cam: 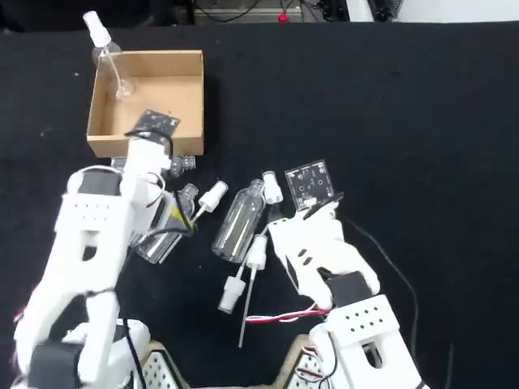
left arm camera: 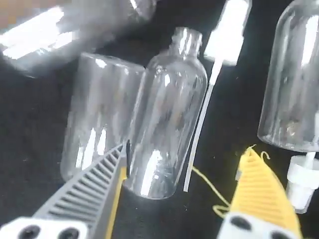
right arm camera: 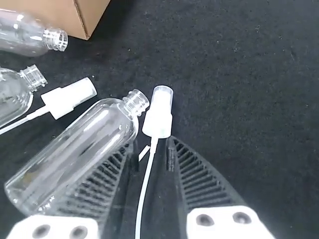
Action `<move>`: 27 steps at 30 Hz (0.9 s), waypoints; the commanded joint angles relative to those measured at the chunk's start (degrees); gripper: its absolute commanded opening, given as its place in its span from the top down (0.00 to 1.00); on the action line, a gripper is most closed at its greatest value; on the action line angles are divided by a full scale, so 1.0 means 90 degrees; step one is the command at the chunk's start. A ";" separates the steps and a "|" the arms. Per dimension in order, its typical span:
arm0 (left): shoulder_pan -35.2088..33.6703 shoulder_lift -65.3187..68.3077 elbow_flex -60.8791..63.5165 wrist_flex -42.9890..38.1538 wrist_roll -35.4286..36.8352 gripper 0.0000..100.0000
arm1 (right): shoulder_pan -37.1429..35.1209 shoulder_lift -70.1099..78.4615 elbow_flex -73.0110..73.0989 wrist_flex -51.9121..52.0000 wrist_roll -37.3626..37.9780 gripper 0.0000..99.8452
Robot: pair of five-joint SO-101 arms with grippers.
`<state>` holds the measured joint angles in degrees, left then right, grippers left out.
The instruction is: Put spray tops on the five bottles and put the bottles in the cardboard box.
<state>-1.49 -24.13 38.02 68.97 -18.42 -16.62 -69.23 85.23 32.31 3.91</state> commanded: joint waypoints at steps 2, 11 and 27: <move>0.0093 0.0527 -0.0796 0.0078 -0.0020 0.66 | -0.0088 -0.0054 -0.0181 -0.0156 -0.0059 0.90; 0.0103 0.1319 -0.0845 -0.0498 -0.0049 0.66 | -0.0088 -0.0054 -0.0181 -0.0156 -0.0059 0.90; -0.0044 0.1934 -0.1021 -0.0684 -0.0039 0.66 | -0.0088 -0.0054 -0.0181 -0.0156 -0.0059 0.90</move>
<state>-1.41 -6.46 31.96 64.40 -18.68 -16.62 -69.23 85.23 32.31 3.91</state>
